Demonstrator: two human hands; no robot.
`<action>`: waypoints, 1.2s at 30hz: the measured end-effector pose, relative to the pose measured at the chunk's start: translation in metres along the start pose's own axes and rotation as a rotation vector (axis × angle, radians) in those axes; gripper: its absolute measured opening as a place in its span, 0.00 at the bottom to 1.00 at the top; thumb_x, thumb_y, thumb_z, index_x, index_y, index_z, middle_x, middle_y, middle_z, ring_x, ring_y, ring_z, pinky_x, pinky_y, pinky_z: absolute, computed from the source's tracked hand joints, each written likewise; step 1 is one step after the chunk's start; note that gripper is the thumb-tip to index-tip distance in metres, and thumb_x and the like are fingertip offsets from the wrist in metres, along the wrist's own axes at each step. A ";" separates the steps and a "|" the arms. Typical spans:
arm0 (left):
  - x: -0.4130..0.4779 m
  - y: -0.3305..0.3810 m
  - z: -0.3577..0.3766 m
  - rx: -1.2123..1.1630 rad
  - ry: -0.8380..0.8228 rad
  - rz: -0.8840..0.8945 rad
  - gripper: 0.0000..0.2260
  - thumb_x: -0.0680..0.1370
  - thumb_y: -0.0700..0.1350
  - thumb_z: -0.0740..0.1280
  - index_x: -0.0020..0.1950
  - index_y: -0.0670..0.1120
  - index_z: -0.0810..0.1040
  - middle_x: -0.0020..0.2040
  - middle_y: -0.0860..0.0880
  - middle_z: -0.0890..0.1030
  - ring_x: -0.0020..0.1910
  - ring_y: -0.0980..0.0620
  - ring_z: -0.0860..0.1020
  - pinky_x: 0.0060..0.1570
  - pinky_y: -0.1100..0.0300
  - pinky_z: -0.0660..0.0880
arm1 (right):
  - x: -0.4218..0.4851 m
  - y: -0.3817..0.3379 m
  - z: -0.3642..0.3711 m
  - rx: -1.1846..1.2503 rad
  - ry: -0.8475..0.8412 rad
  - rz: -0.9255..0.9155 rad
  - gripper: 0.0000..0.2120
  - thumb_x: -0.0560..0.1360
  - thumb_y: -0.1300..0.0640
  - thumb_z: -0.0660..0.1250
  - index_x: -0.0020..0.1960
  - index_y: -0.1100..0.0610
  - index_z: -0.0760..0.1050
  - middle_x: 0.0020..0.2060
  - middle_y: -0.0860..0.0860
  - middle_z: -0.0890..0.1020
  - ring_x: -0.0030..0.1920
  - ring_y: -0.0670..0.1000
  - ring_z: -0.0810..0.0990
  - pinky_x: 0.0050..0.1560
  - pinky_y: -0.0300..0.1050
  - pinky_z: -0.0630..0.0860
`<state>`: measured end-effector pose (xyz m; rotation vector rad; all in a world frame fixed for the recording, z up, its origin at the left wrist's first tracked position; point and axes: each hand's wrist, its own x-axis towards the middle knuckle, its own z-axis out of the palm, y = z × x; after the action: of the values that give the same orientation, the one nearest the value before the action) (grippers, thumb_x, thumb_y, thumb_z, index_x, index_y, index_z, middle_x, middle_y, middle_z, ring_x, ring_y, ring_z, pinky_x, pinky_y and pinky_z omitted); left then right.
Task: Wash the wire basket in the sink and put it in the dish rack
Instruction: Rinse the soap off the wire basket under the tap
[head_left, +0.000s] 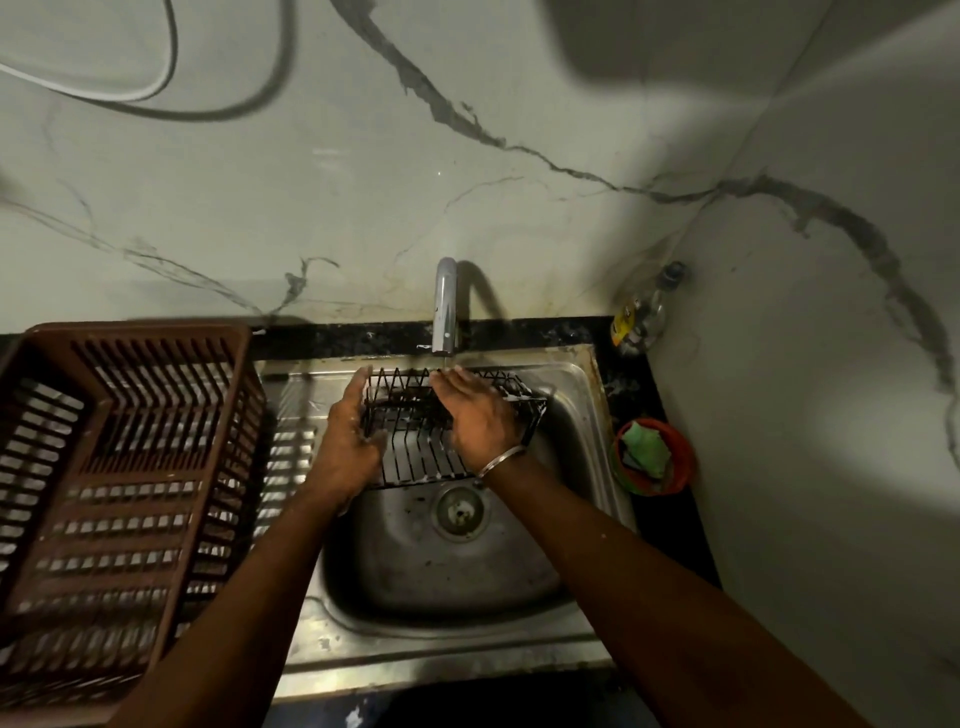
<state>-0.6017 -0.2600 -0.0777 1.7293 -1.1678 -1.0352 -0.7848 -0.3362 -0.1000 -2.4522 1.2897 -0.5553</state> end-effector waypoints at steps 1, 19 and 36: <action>0.003 0.001 0.000 0.127 -0.009 -0.005 0.41 0.80 0.36 0.73 0.84 0.65 0.58 0.79 0.48 0.64 0.76 0.44 0.69 0.66 0.52 0.75 | 0.002 -0.002 0.000 -0.012 -0.003 -0.027 0.33 0.72 0.74 0.68 0.75 0.61 0.71 0.73 0.61 0.75 0.75 0.63 0.71 0.78 0.56 0.63; 0.032 0.005 -0.004 0.238 0.087 -0.088 0.31 0.75 0.26 0.61 0.54 0.64 0.78 0.58 0.43 0.80 0.38 0.45 0.79 0.25 0.58 0.71 | 0.005 0.005 -0.002 0.017 0.052 -0.111 0.22 0.76 0.69 0.69 0.69 0.59 0.77 0.63 0.58 0.82 0.65 0.59 0.80 0.69 0.53 0.74; 0.035 0.046 -0.001 0.007 0.185 -0.415 0.19 0.85 0.34 0.57 0.58 0.53 0.84 0.38 0.48 0.77 0.35 0.51 0.71 0.32 0.57 0.70 | 0.025 0.020 -0.027 0.089 -0.016 -0.010 0.16 0.81 0.63 0.66 0.65 0.51 0.80 0.53 0.54 0.85 0.50 0.53 0.83 0.52 0.48 0.82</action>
<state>-0.6062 -0.3055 -0.0419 2.0758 -0.7120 -1.0795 -0.7984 -0.3706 -0.0806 -2.3863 1.2208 -0.5822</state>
